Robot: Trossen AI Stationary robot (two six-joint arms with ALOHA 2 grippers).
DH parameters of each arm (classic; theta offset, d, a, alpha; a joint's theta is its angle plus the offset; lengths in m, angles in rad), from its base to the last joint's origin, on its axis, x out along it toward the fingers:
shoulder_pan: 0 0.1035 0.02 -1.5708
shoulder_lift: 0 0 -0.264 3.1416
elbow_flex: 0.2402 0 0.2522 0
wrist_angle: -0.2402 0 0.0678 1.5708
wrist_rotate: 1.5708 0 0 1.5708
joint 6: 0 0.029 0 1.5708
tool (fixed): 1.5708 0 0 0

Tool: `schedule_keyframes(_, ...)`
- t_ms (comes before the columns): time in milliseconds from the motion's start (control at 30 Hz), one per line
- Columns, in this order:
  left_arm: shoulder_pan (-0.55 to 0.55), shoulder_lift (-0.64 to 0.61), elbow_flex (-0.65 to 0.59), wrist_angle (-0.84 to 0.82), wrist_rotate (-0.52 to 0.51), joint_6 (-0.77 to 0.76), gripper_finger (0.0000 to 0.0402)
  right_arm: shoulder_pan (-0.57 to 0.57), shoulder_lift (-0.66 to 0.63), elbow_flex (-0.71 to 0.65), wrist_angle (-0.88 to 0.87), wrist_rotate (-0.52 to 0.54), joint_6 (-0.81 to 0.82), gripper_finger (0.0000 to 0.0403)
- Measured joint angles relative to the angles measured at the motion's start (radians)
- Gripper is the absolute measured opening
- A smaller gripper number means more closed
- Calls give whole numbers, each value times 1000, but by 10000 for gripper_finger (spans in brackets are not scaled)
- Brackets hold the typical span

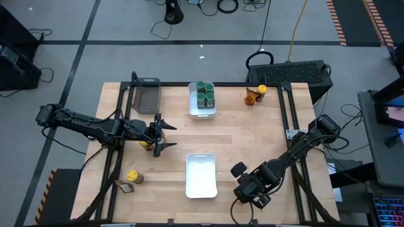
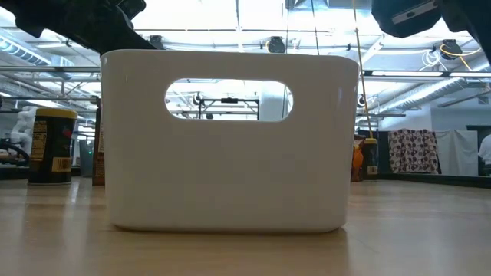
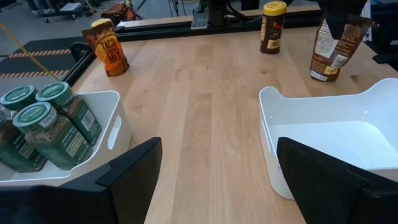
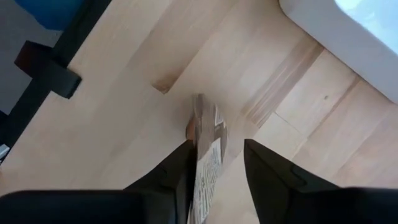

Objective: Sort spices by type
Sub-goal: Put the bottom right brown spice pack into the bottom white bin

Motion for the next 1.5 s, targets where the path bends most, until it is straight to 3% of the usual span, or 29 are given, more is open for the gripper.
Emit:
schedule_keyframes(233, 0, 0, 0, -3, 0, 0, 322, 0, 0, -65, 16, 0, 28, 134)
schedule_keyframes(767, 0, 0, 0, -3, 0, 0, 322, -7, 0, -229, 240, -7, 26, 135)
schedule_keyframes(1167, 0, 0, 0, -3, 0, 0, 322, -47, 12, -240, 292, -31, 15, 133)
schedule_keyframes(1500, 0, 0, 0, -9, -14, 0, 322, -53, 15, -241, 295, -33, 10, 60)
